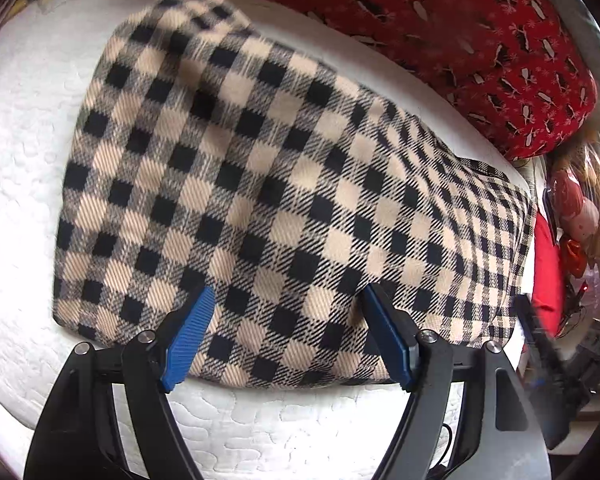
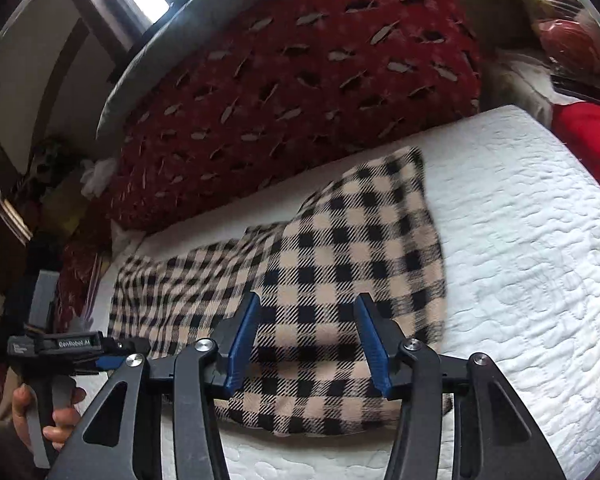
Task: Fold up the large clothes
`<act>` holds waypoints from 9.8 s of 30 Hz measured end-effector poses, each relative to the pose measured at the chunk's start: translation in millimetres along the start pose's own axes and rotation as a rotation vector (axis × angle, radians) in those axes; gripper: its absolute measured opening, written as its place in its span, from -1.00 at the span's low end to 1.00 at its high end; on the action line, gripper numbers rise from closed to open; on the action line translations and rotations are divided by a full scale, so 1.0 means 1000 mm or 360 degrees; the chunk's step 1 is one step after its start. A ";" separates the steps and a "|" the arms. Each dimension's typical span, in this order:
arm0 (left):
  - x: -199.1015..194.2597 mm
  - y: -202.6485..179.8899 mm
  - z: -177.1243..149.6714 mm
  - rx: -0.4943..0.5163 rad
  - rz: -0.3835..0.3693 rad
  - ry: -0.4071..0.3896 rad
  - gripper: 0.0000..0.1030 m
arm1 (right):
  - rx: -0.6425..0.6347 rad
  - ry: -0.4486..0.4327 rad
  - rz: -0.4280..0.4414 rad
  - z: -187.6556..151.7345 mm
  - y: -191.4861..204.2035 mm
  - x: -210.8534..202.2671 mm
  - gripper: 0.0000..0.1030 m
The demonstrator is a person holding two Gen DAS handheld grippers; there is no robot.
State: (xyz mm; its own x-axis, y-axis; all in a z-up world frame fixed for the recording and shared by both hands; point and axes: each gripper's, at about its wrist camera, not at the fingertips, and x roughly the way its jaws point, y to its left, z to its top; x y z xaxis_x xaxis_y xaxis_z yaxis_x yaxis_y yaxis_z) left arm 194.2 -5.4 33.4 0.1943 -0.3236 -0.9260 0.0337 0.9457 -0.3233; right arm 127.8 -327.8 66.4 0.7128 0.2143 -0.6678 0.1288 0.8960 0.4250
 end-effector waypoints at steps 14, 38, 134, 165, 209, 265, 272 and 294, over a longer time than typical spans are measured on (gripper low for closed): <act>-0.003 0.022 -0.011 -0.0009 -0.0138 0.0054 0.61 | -0.0148 0.0280 -0.0305 -0.020 0.032 0.058 0.26; -0.051 0.096 -0.015 -0.0207 -0.0275 -0.0052 0.61 | -0.0121 0.0299 -0.0589 -0.026 0.050 0.049 0.41; -0.056 0.173 0.054 -0.0452 -0.0558 0.0034 0.61 | -0.1603 0.0125 -0.0442 -0.156 0.280 0.101 0.74; 0.007 0.068 0.078 0.0025 -0.0284 0.0155 0.17 | -0.0270 0.0276 -0.0553 -0.006 0.049 0.088 0.57; -0.069 -0.078 0.030 0.0087 -0.0387 -0.0007 -0.61 | -0.0098 -0.0046 -0.0576 -0.050 -0.027 -0.001 0.77; 0.001 -0.042 -0.009 0.0049 -0.0488 0.0163 0.21 | 0.0218 0.0299 0.0115 0.082 0.031 0.043 0.70; -0.020 -0.037 -0.007 0.0060 -0.0697 0.0134 0.24 | -0.0057 0.0075 0.0186 0.075 0.024 -0.004 -0.65; -0.017 -0.048 0.001 0.0165 -0.0328 -0.0076 0.37 | 0.0599 0.0196 0.0506 -0.003 -0.067 -0.032 0.35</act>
State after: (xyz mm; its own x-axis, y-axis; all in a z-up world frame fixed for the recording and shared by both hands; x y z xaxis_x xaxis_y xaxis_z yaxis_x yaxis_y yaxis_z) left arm 189.9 -45.6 64.7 0.2188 -0.5105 -0.8316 0.1776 0.8588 -0.4806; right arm 93.9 -393.8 57.2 0.6736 0.5181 -0.5271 0.1742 0.5817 0.7945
